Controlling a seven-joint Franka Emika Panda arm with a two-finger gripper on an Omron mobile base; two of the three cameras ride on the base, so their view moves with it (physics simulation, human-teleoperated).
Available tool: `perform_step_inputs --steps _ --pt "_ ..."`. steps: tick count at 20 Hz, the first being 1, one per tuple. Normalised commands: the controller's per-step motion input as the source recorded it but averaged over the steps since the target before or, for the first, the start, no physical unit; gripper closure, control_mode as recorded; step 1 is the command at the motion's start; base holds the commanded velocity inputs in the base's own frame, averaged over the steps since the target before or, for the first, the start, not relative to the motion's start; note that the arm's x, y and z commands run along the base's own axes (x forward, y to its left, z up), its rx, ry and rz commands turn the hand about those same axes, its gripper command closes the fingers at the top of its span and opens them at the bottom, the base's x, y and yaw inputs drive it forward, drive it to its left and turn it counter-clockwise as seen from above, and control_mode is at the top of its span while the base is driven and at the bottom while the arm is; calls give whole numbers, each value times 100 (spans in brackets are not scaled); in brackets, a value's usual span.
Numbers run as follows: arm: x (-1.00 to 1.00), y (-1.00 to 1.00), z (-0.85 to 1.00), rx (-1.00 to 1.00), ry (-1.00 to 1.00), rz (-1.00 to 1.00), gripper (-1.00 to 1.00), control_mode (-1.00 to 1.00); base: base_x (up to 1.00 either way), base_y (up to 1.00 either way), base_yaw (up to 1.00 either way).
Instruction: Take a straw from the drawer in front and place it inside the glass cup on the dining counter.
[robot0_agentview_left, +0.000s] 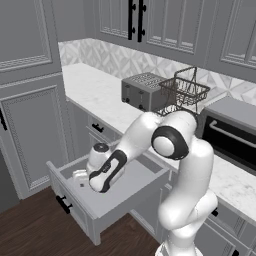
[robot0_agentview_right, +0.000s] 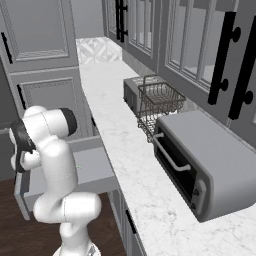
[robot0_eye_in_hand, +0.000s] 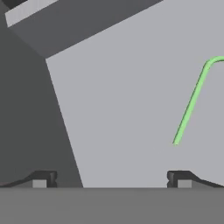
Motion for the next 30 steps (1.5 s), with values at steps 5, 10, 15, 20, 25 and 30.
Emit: perform_step_inputs --steps 5,10,15,20,25,30 --pt "75 -66 18 -5 3 -28 -100 -100 0 0 0" --pt "56 -39 0 -2 4 -19 -100 -100 0 0 0" --pt "5 -23 -18 -6 1 -11 -100 -100 0 0 0" --pt "2 -27 -28 -5 1 -10 -100 -100 0 0 0" --pt "6 -14 -26 0 2 -6 -100 -100 0 0 0" --pt "22 0 -20 0 2 -2 -100 -100 0 0 0"
